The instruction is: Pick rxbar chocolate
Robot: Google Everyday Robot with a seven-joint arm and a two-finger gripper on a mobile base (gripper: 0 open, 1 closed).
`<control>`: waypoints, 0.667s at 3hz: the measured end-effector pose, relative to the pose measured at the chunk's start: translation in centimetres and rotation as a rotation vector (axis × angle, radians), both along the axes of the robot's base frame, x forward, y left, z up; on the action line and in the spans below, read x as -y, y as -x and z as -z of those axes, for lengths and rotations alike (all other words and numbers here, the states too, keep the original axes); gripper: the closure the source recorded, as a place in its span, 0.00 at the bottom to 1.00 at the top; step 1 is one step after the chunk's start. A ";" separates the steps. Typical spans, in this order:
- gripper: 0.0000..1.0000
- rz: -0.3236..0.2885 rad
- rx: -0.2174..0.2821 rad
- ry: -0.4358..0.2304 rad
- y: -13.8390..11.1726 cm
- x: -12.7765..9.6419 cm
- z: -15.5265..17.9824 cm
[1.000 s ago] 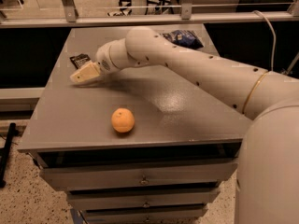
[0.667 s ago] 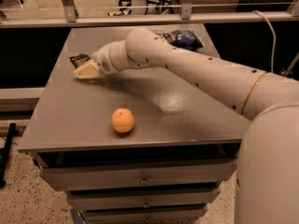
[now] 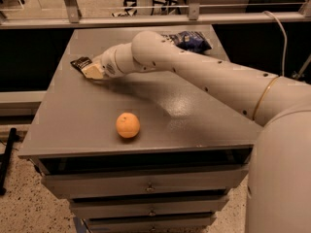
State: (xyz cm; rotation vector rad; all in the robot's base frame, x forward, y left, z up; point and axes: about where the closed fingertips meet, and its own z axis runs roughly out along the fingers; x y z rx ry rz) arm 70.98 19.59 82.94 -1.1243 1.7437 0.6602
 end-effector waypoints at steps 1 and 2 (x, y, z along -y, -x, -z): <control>1.00 0.005 0.018 0.007 -0.4 0.7 -0.8; 1.00 -0.015 0.066 0.040 -0.9 1.9 -3.3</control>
Offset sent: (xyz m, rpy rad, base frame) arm 0.0213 -0.0459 0.0821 -0.1050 -0.1613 0.0462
